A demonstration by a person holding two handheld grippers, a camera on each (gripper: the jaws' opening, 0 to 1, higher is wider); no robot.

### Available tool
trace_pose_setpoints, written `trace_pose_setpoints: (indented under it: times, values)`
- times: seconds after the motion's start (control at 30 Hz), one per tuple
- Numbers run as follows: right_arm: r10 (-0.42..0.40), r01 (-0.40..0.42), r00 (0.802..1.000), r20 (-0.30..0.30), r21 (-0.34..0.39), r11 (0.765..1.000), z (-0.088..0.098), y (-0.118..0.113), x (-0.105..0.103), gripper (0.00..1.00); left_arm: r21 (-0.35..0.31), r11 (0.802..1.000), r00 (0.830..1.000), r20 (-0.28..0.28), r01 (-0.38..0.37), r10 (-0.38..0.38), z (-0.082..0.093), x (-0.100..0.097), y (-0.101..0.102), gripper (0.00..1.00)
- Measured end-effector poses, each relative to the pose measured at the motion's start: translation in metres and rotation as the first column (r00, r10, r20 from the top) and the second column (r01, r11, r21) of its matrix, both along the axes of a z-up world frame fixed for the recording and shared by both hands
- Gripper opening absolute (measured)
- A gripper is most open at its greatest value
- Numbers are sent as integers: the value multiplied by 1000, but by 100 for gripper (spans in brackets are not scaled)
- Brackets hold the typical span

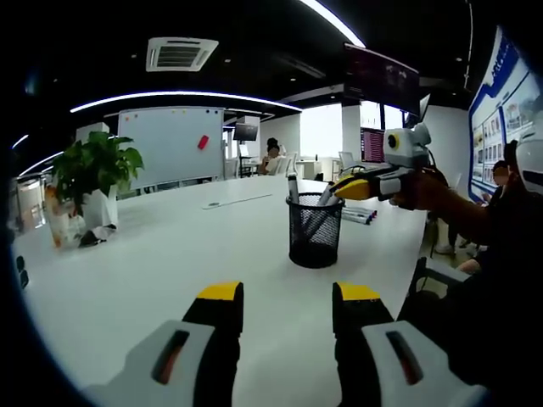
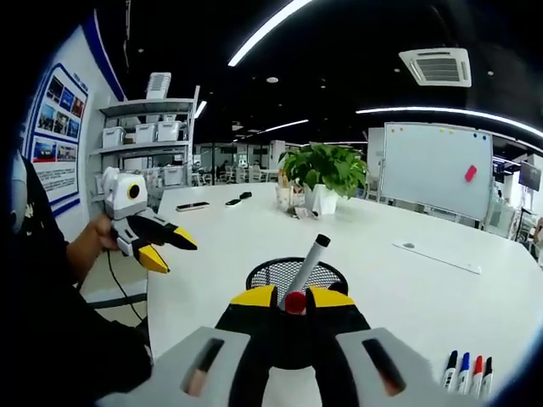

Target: Pick up the whiteboard markers from the pen holder and place them facing the whiteboard neatly

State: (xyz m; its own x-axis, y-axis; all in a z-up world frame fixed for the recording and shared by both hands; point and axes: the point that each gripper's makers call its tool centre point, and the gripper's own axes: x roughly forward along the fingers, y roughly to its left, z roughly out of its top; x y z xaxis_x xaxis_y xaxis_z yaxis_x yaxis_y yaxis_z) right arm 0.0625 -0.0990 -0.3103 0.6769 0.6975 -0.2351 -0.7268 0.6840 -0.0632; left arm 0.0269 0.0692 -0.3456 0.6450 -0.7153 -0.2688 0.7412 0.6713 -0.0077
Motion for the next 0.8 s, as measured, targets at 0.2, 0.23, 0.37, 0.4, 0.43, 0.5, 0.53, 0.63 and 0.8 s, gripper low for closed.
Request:
trace_pose_setpoints:
  times: [0.2, 0.23, 0.37, 0.4, 0.43, 0.5, 0.53, 0.63, 0.8]
  values:
    - [-4, 4, 1000, 6, -11, 1000, -2, 2, 2, 13, -3, 1000, 1000, 2, 1, -1, 1, 0, 0, 43]
    - [-13, 13, 1000, 9, -15, 1000, -2, 2, 3, 13, -4, 1000, 1000, 1, 1, -1, 0, 0, -1, 43]
    - [-55, 55, 998, 21, -19, 998, 5, 5, 1, 13, -3, 1000, 1000, -5, -1, 1, -2, 1, 0, 43]
    - [-60, 63, 997, 58, -49, 997, 8, 6, -2, 13, -2, 1000, 1000, -5, -2, 2, -2, 1, 1, 43]
    - [-56, 63, 994, 93, -71, 995, 12, 9, -5, 13, 0, 1000, 1000, -4, -3, 3, -1, 1, 1, 43]
    - [-63, 78, 988, 139, -107, 991, 17, 12, -12, 13, 0, 1000, 1000, -3, -6, 6, 0, 1, 2, 43]
    - [-47, 69, 984, 173, -125, 990, 21, 18, -17, 13, 1, 1000, 1000, -1, -7, 7, 1, 1, 2, 43]
    - [-52, 79, 979, 195, -131, 988, 27, 20, -23, 13, 0, 1000, 1000, 5, -9, 9, 3, 2, 2, 43]
    - [-58, 68, 981, 185, -47, 997, 46, 15, -30, 13, 5, 1000, 1000, 8, -10, 10, 4, 1, 2, 43]
